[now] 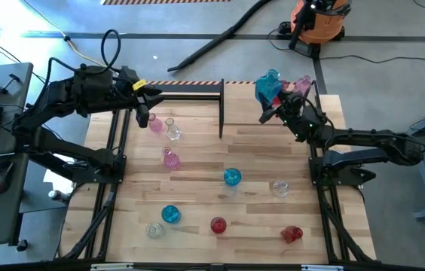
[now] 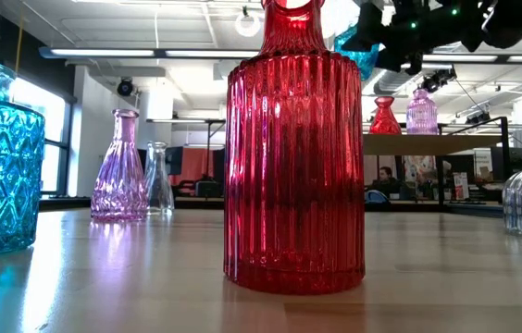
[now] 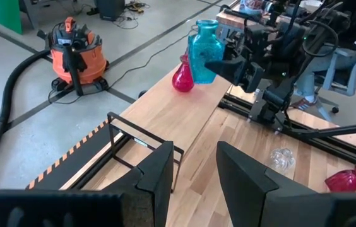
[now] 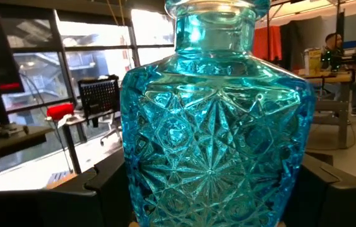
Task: Sort vases onto shelf
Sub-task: Put the top left blue vase on the shelf
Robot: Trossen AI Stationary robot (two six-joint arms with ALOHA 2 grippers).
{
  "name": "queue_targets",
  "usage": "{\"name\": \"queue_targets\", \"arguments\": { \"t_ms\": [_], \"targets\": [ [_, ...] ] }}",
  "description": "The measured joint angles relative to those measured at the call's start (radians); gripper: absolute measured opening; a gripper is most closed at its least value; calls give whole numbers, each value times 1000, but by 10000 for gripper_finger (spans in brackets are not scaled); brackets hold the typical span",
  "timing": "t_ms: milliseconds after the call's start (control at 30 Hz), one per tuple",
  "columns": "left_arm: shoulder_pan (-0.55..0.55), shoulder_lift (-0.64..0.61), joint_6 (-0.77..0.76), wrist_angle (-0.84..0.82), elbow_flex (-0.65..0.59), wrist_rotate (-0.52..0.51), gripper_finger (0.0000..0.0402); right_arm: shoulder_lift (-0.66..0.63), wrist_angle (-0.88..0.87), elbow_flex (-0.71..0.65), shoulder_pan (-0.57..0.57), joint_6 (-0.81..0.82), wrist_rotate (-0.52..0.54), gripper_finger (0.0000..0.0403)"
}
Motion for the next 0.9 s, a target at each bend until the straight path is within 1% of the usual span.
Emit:
{"name": "queue_targets", "arguments": {
  "t_ms": [133, 233, 400, 700, 900],
  "targets": [
    [0, 6, 0, 0, 0, 0, 113, 36, -2, -4, 0, 2, -14, 269],
    [0, 14, 0, 2, 0, 0, 113, 89, 17, -4, 1, 27, -14, 269],
    [0, 27, 0, 1, 0, 3, 113, 190, 177, -4, 1, 23, -17, 269],
    [0, 36, 1, 1, 0, 3, 113, 365, 346, -4, 1, 30, -11, 269],
    [0, 36, 1, 1, 0, 3, 113, 475, 401, 28, 1, 3, -57, 269]
  ]
}}
